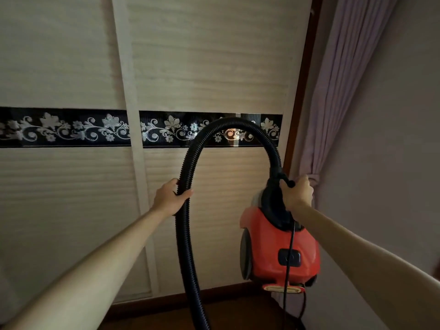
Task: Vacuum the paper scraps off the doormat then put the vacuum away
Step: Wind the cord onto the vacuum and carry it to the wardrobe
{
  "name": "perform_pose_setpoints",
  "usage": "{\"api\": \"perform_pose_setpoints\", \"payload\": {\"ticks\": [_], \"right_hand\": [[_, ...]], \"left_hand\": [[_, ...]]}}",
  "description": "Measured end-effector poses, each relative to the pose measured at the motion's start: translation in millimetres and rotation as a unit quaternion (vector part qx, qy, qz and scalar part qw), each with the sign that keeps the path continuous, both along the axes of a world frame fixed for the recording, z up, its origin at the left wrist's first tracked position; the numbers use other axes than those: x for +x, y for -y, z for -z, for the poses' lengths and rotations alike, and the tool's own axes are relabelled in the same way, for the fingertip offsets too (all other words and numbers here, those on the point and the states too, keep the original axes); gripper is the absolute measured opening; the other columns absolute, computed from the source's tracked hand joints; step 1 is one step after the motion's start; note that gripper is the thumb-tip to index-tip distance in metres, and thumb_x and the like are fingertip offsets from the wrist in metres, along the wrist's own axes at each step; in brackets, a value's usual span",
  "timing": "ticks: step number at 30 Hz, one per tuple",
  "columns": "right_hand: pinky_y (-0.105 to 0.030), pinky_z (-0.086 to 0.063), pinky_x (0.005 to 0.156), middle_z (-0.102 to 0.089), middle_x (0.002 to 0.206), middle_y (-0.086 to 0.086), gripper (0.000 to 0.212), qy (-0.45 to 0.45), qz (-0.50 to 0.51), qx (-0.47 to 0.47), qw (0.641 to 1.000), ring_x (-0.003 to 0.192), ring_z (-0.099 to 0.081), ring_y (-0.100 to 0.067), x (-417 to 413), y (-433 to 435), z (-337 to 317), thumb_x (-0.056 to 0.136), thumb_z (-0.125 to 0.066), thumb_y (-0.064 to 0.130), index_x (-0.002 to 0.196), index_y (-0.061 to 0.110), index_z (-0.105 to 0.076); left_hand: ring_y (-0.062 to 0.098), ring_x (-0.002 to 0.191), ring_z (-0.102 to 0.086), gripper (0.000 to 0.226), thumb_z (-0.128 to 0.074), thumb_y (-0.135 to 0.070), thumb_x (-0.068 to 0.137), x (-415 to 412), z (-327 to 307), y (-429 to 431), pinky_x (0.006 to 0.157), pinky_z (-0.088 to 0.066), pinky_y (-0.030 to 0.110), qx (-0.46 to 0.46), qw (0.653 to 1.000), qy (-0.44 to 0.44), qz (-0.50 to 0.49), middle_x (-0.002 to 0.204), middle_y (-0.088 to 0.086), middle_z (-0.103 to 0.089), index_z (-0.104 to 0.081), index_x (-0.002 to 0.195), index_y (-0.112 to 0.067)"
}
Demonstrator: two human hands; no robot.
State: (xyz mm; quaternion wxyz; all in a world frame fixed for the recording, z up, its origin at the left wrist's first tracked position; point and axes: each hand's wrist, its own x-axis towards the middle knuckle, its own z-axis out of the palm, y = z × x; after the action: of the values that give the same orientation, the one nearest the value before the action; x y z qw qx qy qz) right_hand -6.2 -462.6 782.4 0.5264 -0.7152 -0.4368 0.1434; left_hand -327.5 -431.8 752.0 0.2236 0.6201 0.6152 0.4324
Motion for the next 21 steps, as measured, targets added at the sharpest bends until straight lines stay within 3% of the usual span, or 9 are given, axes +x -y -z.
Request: {"api": "perform_pose_setpoints", "payload": {"ticks": [6,11,16,21], "right_hand": [[-0.04,-0.056,0.051,-0.052,0.089,-0.006,0.028,-0.021,0.019,0.003,1.0,0.081,-0.064,-0.034,20.2,-82.4,15.9,0.096,-0.059,0.027,0.11,0.012,-0.041],[-0.051,-0.058,0.073,-0.053,0.096,-0.009,0.028,-0.003,0.074,0.001,0.997,0.088,-0.059,-0.031,46.9,-127.5,16.5,0.094,-0.061,0.027,0.105,0.009,-0.043],[-0.051,-0.057,0.073,-0.044,0.08,0.004,0.024,0.006,0.113,-0.001,0.994,0.083,-0.057,-0.028,76.1,-152.7,14.2,0.095,-0.06,0.027,0.1,0.013,-0.041],[-0.043,-0.053,0.067,-0.047,0.079,0.0,0.026,0.015,0.173,-0.017,0.985,0.078,-0.056,-0.028,98.6,-160.7,20.5,0.095,-0.06,0.028,0.098,0.009,-0.042]], "left_hand": [[0.028,0.082,-0.069,0.027,-0.068,-0.04,0.09,33.3,15.9,-111.5,0.074,-0.06,0.044,-0.031,0.998,0.003,0.055,0.093,0.008,-0.07,-0.061,0.108,-0.021],[0.026,0.082,-0.069,0.027,-0.065,-0.035,0.093,69.4,22.4,-181.8,0.072,-0.059,0.04,-0.049,0.993,0.014,0.108,0.096,0.01,-0.07,-0.058,0.112,-0.018],[0.024,0.082,-0.068,0.028,-0.064,-0.034,0.094,100.4,21.3,-230.3,0.07,-0.058,0.037,-0.073,0.986,0.025,0.151,0.095,0.007,-0.068,-0.057,0.116,-0.019],[0.024,0.081,-0.067,0.027,-0.065,-0.036,0.094,139.3,23.2,-268.2,0.063,-0.057,0.034,-0.083,0.975,0.027,0.206,0.095,0.007,-0.067,-0.057,0.113,-0.02]]}}
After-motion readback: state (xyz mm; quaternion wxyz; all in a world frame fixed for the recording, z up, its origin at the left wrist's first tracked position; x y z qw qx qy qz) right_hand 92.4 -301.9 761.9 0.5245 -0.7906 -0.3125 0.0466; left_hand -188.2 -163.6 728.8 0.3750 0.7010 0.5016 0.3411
